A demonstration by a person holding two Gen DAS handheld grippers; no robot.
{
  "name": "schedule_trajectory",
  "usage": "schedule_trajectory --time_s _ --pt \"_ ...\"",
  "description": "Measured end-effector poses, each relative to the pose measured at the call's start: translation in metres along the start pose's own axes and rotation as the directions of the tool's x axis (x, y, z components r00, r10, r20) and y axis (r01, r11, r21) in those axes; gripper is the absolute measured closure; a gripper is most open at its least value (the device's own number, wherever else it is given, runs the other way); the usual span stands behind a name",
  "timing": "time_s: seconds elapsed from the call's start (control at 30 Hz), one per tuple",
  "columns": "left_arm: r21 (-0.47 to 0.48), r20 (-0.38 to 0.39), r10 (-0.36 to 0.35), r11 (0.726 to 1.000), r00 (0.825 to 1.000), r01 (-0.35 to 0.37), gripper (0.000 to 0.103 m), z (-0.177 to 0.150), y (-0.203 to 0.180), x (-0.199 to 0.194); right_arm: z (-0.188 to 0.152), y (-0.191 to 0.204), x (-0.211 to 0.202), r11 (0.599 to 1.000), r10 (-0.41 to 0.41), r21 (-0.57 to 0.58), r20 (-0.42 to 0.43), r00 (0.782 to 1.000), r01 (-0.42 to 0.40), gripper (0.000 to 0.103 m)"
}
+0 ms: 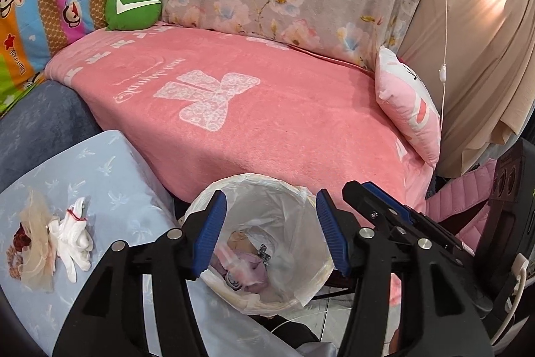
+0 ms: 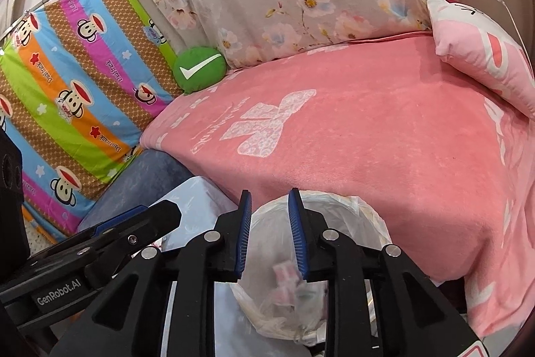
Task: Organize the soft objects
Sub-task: 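Carry the grey pouch and clear bag over the white bin and open both grippers, then move both open grippers back over the remaining pile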
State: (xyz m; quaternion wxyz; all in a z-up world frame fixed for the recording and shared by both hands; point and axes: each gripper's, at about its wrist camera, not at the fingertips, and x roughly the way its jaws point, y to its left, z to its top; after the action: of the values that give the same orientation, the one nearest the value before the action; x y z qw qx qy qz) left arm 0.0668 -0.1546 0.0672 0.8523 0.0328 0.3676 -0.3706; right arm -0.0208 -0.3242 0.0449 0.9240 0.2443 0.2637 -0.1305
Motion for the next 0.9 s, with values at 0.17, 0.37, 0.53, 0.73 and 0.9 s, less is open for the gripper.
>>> schedule_trajectory --time_s 0.17,0.37,0.53,0.73,0.9 --pt "-0.010 0.001 0.011 1.000 1.000 -0.011 0.049 -0.001 0.005 -0.001 -0.002 0.005 0.001 1.000 0.005 -0.013 -0.008 1.000 -0.005 0.079" --pt "-0.039 0.002 0.022 0.999 1.000 -0.022 0.049 -0.002 0.016 -0.005 -0.005 0.015 0.001 0.999 0.010 -0.035 -0.020 1.000 -0.011 0.079" --pt "-0.057 0.008 0.033 0.998 0.999 -0.033 0.049 -0.006 0.026 -0.011 -0.008 0.024 0.002 0.998 0.014 -0.053 -0.031 0.999 -0.016 0.078" --pt "-0.095 0.014 0.050 0.994 0.999 -0.049 0.049 -0.011 0.043 -0.018 -0.014 0.041 0.004 0.996 0.021 -0.085 -0.046 0.999 -0.025 0.078" --pt "-0.131 0.022 0.069 0.989 0.997 -0.065 0.049 -0.016 0.062 -0.026 -0.020 0.058 0.008 0.993 0.033 -0.112 -0.062 0.998 -0.040 0.078"
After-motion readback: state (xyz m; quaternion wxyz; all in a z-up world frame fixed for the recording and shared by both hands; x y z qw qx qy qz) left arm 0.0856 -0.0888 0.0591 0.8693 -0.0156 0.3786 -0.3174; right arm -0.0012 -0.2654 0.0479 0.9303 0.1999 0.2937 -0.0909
